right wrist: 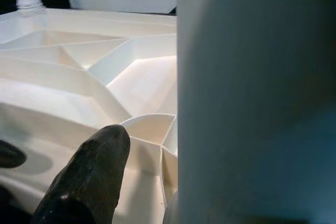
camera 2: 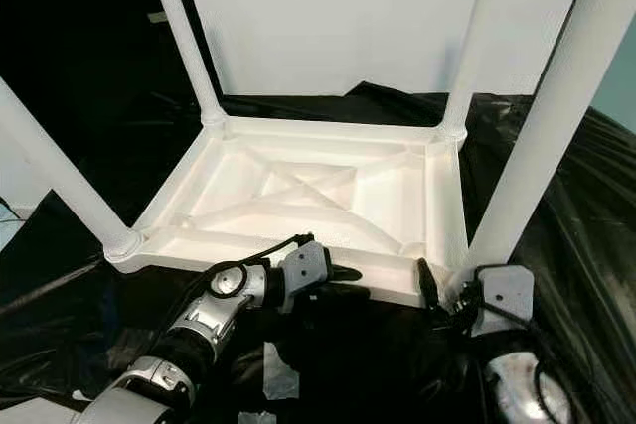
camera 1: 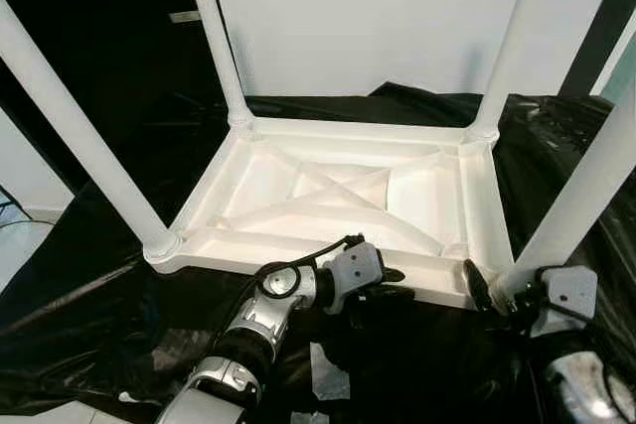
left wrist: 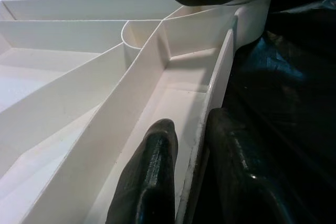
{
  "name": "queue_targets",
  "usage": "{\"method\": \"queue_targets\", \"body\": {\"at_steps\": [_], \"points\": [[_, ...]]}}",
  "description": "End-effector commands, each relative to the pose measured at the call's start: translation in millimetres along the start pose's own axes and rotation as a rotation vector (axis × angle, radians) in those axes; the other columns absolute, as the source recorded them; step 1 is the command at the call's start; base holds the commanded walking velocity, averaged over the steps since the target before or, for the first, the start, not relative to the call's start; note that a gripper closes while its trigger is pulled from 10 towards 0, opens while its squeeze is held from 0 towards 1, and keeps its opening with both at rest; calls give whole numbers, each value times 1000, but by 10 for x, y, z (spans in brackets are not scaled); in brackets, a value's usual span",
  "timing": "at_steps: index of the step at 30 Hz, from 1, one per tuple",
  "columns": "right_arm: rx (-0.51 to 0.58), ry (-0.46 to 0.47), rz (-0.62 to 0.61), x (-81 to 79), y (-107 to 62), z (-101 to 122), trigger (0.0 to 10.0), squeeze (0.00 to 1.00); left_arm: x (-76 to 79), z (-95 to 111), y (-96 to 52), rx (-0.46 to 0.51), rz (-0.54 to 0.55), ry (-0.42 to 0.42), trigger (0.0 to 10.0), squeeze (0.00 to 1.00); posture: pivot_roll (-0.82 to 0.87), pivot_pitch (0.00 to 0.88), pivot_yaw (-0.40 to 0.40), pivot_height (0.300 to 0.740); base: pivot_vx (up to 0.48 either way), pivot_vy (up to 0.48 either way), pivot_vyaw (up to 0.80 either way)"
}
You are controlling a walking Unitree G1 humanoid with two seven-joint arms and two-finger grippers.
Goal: Building children table
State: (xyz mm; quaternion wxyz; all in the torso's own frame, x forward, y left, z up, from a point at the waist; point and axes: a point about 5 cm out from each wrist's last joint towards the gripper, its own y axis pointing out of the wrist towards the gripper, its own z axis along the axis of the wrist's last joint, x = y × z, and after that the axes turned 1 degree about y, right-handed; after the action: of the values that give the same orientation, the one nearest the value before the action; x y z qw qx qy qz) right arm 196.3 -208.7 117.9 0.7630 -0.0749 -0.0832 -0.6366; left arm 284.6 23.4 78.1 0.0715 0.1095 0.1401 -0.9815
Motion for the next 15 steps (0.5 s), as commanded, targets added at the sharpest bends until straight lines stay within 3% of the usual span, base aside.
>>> {"method": "queue_targets", "body": {"at_steps": [1, 7, 8, 15], "points": [[44, 10, 154, -193, 74, 102, 10000, 0, 158, -291, 60, -107, 148, -123, 10000, 0, -138, 0, 26, 740, 0, 0, 0], [31, -4, 188, -136, 59, 97, 10000, 0, 165, -298, 54, -108, 150, -125, 10000, 0, -134, 0, 24, 740, 0, 0, 0], [24, -1, 198, -115, 43, 90, 0, 0, 167, -304, 47, -109, 151, -126, 10000, 0, -135, 0, 24, 740, 0, 0, 0], [-3, 83, 159, -141, 9, 11, 0, 0, 166, -302, 46, -109, 150, -125, 10000, 0, -135, 0, 26, 740, 0, 0, 0]]}}
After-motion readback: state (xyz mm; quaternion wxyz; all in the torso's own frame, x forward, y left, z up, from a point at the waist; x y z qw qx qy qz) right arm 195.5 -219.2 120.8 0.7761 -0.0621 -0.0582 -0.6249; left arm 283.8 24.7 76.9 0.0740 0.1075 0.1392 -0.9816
